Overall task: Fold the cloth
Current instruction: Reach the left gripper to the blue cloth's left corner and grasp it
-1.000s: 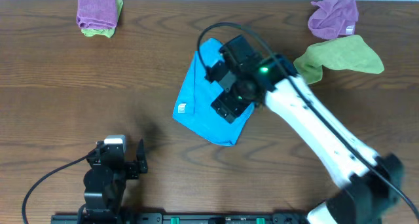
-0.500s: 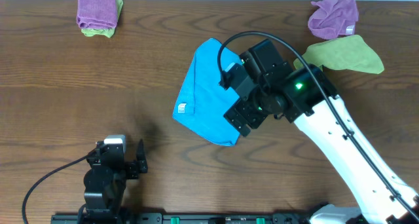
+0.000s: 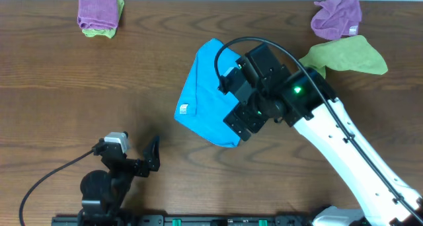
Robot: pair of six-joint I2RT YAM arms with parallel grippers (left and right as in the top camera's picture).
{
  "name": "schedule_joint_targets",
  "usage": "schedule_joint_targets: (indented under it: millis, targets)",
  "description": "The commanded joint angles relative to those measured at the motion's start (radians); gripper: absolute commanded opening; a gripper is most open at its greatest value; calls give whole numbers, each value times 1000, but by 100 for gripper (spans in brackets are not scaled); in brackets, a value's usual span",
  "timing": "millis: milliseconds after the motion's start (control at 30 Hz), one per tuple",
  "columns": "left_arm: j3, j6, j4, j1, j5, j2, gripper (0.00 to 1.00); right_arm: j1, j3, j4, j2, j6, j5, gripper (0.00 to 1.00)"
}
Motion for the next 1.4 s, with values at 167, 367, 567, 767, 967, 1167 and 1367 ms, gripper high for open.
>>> schedule_joint_targets:
  millis: [167, 367, 567, 767, 967, 1167, 1367]
  targets:
    - [-25, -43, 208, 1, 50, 53, 95, -42, 13, 29, -13, 13, -47, 99]
    - [45, 29, 489, -6, 58, 652, 95, -172, 13, 157, -13, 84, 13, 99]
    - [412, 230, 351, -110, 42, 1157, 96, -280, 13, 143, -13, 125, -4, 93]
    - [724, 379, 87, -243, -196, 1415, 96, -348, 12, 139, -13, 137, -2, 89]
    - [858, 444, -41, -373, -336, 1553, 100, -504, 13, 139, -13, 143, 5, 86]
    - [860, 412, -101, -430, -459, 1612, 91, -600, 13, 128, -13, 138, -40, 82]
    - [860, 412, -126, -429, -427, 1654, 86, -599, 12, 129, -13, 132, -40, 81]
